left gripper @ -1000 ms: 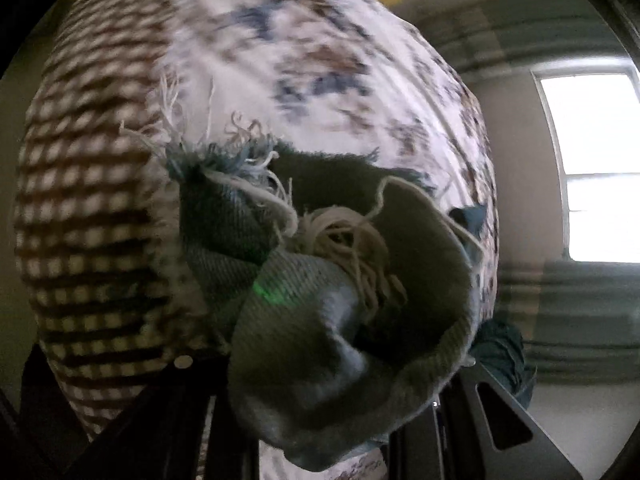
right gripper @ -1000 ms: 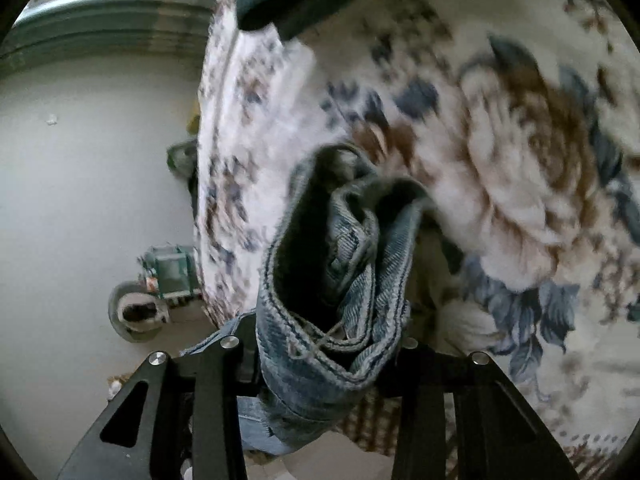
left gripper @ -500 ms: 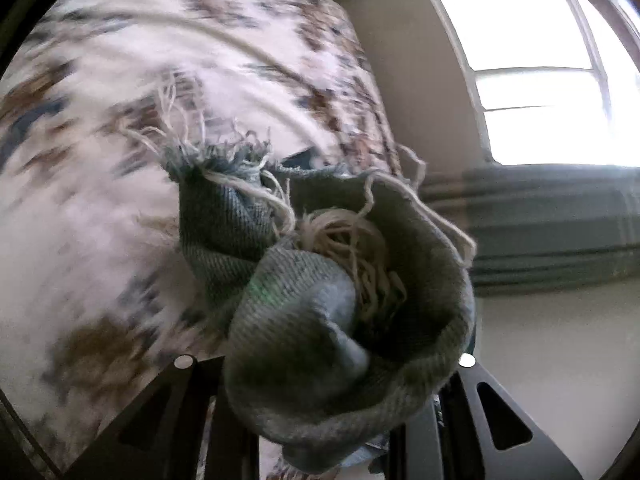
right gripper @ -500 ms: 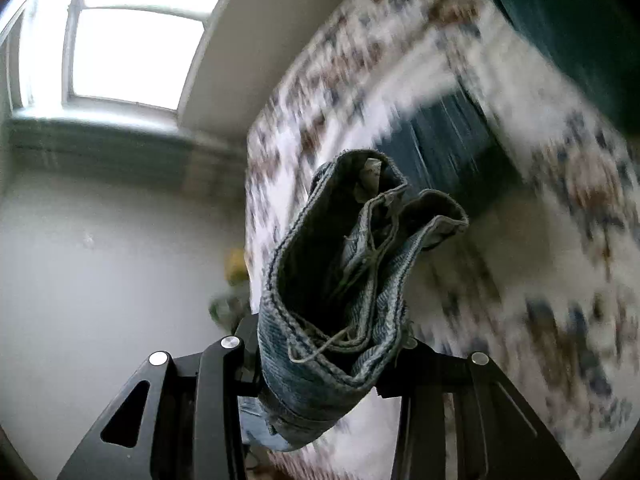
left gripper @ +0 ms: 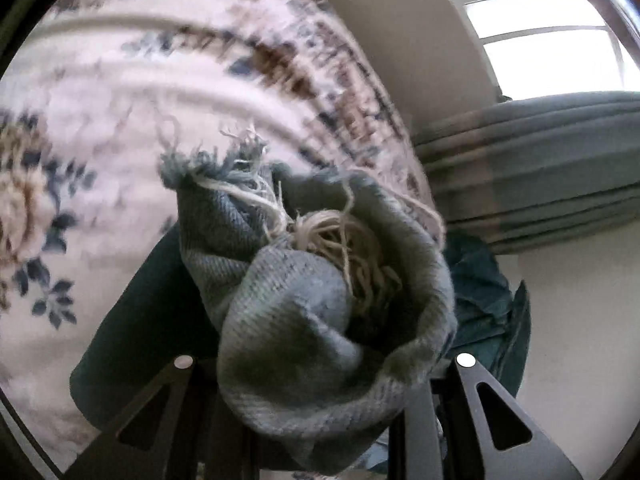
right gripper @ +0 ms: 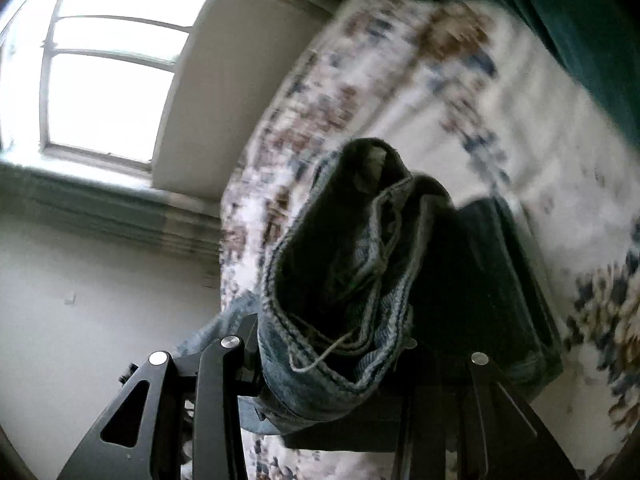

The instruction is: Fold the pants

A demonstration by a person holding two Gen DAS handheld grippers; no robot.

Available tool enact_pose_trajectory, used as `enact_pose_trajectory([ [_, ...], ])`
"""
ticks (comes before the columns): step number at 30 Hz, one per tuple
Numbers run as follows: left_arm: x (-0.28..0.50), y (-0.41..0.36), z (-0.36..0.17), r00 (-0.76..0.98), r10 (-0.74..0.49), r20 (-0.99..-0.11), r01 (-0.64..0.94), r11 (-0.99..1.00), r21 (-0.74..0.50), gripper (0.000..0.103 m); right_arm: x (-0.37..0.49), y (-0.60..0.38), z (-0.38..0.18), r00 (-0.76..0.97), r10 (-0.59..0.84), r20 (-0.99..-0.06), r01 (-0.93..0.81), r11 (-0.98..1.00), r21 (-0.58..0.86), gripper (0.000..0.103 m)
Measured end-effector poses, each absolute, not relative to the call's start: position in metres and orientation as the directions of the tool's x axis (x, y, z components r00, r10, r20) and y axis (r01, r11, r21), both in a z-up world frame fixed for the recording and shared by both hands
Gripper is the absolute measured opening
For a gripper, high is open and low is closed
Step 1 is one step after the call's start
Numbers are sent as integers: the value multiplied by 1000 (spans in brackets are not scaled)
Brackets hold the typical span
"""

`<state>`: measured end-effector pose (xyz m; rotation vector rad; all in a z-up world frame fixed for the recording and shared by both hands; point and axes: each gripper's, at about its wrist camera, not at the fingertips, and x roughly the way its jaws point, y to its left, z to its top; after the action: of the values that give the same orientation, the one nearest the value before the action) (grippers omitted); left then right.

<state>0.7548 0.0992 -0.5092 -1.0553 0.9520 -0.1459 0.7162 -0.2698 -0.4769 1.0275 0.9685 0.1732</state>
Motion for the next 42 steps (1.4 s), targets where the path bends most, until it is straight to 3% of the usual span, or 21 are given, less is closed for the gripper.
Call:
enact_pose_trajectory([
  [7, 730, 93, -535, 531, -517, -671, -366, 574, -732, 22, 699, -268, -496, 526, 541, -656, 318, 591, 741, 41],
  [12, 715, 81, -508, 462, -436, -772, -376, 692, -616, 30, 689, -261, -485, 475, 508, -718, 308, 668, 677, 52],
  [16, 704, 72, -475, 437, -294, -850, -323, 830, -454, 61, 672, -261, -457, 460, 405, -791, 314, 758, 571, 59],
  [19, 693, 64, -451, 446, -155, -882, -272, 915, -298, 74, 656, -256, -427, 466, 276, -840, 302, 843, 445, 67],
  [22, 678, 55, -429, 473, -27, -881, -226, 962, -151, 77, 638, -240, -398, 457, 122, -881, 286, 918, 275, 77],
  [24, 669, 48, -414, 493, 30, -870, -190, 979, -74, 78, 625, -227, -380, 463, 20, -886, 278, 946, 166, 95],
  [26, 658, 41, -399, 513, 93, -853, -165, 986, 8, 80, 610, -212, -358, 485, -77, -871, 267, 962, 64, 103],
  [29, 640, 33, -368, 547, 158, -822, -138, 986, 98, 91, 589, -193, -326, 523, -173, -835, 264, 964, -34, 103],
  [42, 528, 33, -227, 659, 154, -736, -123, 988, 96, 91, 463, -152, -149, 659, -205, -723, 249, 967, -47, 103],
])
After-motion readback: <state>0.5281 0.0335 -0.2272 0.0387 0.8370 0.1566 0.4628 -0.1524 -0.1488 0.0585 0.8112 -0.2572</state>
